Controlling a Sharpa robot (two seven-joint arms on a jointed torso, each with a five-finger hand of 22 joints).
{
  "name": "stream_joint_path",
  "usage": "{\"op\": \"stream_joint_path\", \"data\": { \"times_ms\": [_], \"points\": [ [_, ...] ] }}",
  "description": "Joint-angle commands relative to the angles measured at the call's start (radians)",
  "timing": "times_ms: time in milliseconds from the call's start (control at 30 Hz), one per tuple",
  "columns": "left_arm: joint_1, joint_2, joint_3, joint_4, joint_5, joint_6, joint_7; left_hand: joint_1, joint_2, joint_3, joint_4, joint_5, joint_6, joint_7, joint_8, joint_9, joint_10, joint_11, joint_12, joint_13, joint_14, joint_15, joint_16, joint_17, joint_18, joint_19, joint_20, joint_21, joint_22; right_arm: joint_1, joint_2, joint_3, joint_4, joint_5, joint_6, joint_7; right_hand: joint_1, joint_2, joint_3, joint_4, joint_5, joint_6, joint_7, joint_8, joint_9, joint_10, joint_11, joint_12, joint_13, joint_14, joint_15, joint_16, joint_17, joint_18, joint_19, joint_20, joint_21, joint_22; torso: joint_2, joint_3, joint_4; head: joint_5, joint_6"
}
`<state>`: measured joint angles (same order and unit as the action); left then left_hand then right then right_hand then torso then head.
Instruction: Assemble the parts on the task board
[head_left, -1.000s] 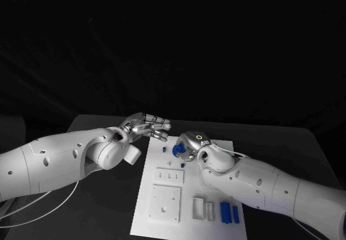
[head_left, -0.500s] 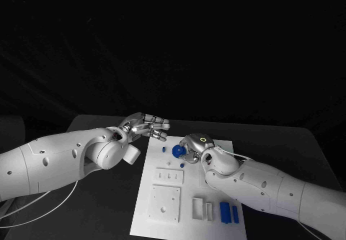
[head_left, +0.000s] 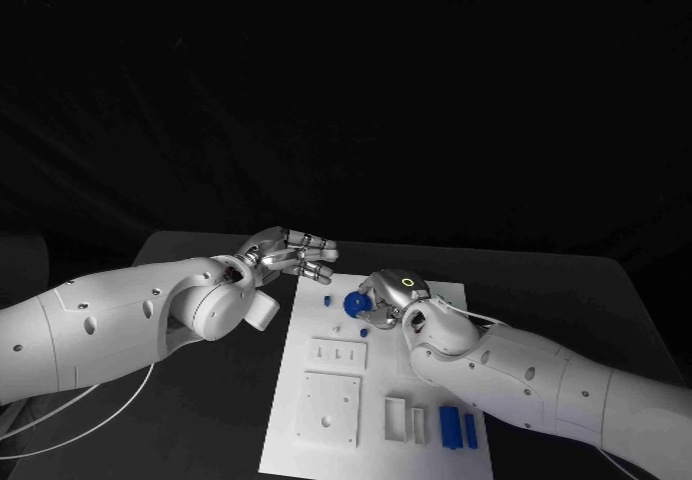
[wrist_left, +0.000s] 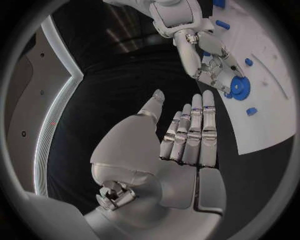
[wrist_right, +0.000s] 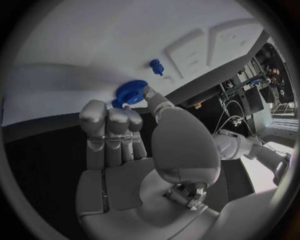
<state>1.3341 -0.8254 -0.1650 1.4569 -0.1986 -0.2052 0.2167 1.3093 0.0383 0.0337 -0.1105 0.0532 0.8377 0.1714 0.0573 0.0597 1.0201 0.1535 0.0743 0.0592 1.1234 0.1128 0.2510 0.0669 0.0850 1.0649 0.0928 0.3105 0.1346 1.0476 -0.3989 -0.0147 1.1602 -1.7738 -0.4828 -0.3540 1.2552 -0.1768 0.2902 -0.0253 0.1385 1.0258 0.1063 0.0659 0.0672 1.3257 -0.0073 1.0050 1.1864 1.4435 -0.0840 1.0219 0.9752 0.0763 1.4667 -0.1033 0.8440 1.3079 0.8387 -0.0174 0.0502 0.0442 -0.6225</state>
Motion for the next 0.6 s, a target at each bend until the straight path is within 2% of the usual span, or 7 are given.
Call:
{"op": "stream_joint_path", "data": {
  "times_ms": [33,133,300,367,467,533,600],
  "points": [
    [0.001,0.002,0.001,-0.001,-0.006,0.019,0.006,0.006,-0.001,0.000,-0.003,0.005,-0.002,0.000,0.002,0.001,-0.004,0.000,-0.003,0.000,-0.003,-0.003,0.004,0.000,0.016,-0.006,-0.003,0.005,0.001,-0.001,-0.006,0.000,0.005,0.020,-0.024,-0.006,-0.018,-0.004,0.006,0.022,0.017,0.004,-0.002,-0.003,0.000,-0.004,0.001,-0.001,0.001,0.001,0.007,-0.004,0.002,-0.002,0.018,0.007,-0.004,0.104,-0.001,0.0002,-0.0001,0.000,0.003],
    [0.001,0.003,0.001,-0.003,-0.006,0.017,0.008,0.005,0.000,0.000,-0.002,0.005,-0.003,0.001,0.002,0.001,-0.005,0.000,-0.003,0.000,-0.003,-0.002,0.004,-0.001,0.016,-0.006,-0.002,0.005,0.001,-0.001,-0.016,0.002,0.013,0.070,-0.031,0.001,-0.062,-0.003,0.022,0.082,0.055,-0.010,0.000,-0.003,0.000,-0.005,0.002,0.001,0.003,0.001,0.008,0.002,0.006,0.000,0.021,0.008,0.001,0.105,-0.002,-0.0008,-0.0009,-0.005,0.003],
    [0.001,0.004,0.001,-0.013,-0.006,0.011,0.015,0.005,0.000,0.000,-0.002,0.005,-0.004,0.000,0.002,0.001,-0.005,0.000,-0.003,0.000,-0.003,-0.002,0.004,-0.001,0.016,-0.007,-0.002,0.005,0.001,-0.001,-0.041,0.023,0.036,0.176,-0.046,0.047,-0.072,0.003,0.016,0.076,0.026,-0.046,0.007,-0.003,-0.001,-0.005,0.007,0.005,0.005,0.001,0.011,0.004,0.006,0.003,0.021,0.011,0.003,0.106,-0.006,0.0021,-0.0046,-0.007,0.014],
    [0.001,0.005,0.001,-0.020,-0.006,0.009,0.017,0.005,0.000,0.000,-0.002,0.005,-0.004,0.000,0.002,0.001,-0.005,0.000,-0.003,0.000,-0.003,-0.002,0.004,-0.001,0.016,-0.007,-0.002,0.005,0.001,-0.001,-0.053,0.040,0.042,0.251,-0.045,0.092,-0.063,0.009,0.018,0.072,0.014,-0.106,0.014,-0.006,-0.006,-0.009,0.010,0.000,0.001,-0.001,0.014,0.000,0.002,0.005,0.018,0.014,-0.004,0.104,-0.007,0.0028,-0.0053,-0.009,0.017],
    [0.001,0.008,0.001,-0.033,-0.007,0.005,0.019,0.003,0.000,0.000,-0.001,0.005,-0.005,0.002,0.002,0.001,-0.004,0.000,-0.003,0.000,-0.003,-0.002,0.004,0.000,0.016,-0.007,-0.002,0.005,0.001,-0.001,-0.077,0.072,0.052,0.360,-0.039,0.157,-0.057,0.029,-0.007,0.046,0.053,-0.143,0.017,-0.007,-0.007,-0.015,0.012,-0.004,-0.003,-0.001,0.016,-0.006,-0.004,0.008,0.017,0.017,-0.012,0.103,-0.011,0.0051,-0.0112,-0.007,0.021],
    [0.001,0.012,0.002,-0.047,-0.008,0.001,0.023,0.003,0.001,0.000,-0.001,0.005,-0.007,0.005,0.002,0.001,-0.004,0.001,-0.003,0.000,-0.003,-0.002,0.004,0.000,0.016,-0.006,-0.002,0.005,0.001,-0.001,-0.108,0.101,0.068,0.429,-0.024,0.212,-0.052,0.060,-0.075,0.012,0.097,-0.139,0.018,-0.007,-0.007,-0.016,0.013,0.001,-0.003,-0.001,0.016,-0.003,-0.001,0.009,0.017,0.018,-0.011,0.103,-0.014,0.0066,-0.0151,-0.007,0.020],
    [0.001,0.014,0.002,-0.055,-0.009,0.000,0.026,0.004,0.002,0.001,-0.002,0.006,-0.007,0.004,0.002,0.001,-0.003,0.001,-0.003,0.000,-0.002,-0.002,0.004,0.000,0.017,-0.006,-0.002,0.006,0.001,-0.001,-0.140,0.125,0.086,0.471,-0.003,0.252,-0.026,0.063,-0.072,-0.036,0.141,-0.103,0.016,-0.007,-0.006,-0.014,0.011,0.005,0.000,-0.001,0.015,-0.001,0.001,0.008,0.015,0.016,-0.011,0.104,-0.016,0.0082,-0.0201,-0.008,0.025]
  ]
}}
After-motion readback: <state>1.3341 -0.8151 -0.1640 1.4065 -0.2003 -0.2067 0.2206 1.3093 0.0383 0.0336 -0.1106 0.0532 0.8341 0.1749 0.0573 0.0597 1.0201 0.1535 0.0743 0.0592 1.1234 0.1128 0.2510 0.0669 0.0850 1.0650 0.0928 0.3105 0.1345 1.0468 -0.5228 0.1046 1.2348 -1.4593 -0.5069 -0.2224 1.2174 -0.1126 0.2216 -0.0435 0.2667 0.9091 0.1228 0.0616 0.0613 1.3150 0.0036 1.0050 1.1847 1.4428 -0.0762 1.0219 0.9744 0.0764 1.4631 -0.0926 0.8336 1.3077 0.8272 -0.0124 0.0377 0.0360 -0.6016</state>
